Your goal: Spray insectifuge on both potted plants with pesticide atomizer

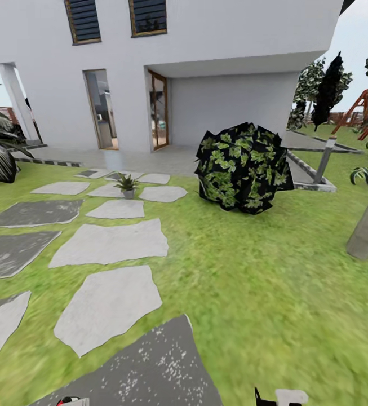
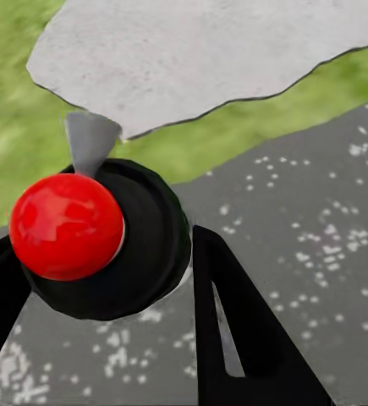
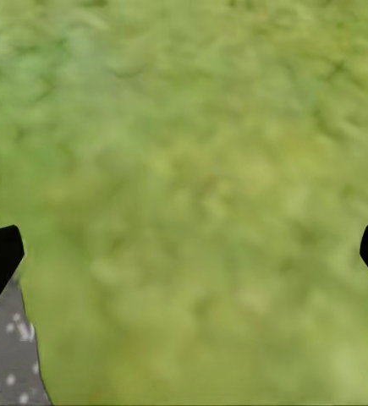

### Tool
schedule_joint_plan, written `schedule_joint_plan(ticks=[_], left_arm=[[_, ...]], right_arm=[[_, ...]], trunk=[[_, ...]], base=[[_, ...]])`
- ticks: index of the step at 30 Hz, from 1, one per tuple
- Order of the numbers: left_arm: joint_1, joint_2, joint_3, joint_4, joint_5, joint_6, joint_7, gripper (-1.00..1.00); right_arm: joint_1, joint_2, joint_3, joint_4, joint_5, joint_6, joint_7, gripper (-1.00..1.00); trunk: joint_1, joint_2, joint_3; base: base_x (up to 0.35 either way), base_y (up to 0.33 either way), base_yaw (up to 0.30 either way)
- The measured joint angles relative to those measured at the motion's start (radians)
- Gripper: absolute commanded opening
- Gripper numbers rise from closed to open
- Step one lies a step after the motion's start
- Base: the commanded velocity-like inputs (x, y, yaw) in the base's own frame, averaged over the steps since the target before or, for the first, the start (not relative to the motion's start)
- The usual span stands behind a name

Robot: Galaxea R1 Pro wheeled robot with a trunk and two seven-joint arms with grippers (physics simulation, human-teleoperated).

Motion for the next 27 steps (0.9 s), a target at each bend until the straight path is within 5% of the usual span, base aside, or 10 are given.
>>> schedule_joint_plan(ticks=[27], left_arm=[[0.000,0.000,-0.001,0.000,0.001,0.000,0.000,-1.00]], right_arm=[[-0.001,0.000,0.000,0.000,0.000,0.000,0.001,1.00]], trunk=[[0.000,0.000,0.000]], base=[[0.330,0.060,0.278]])
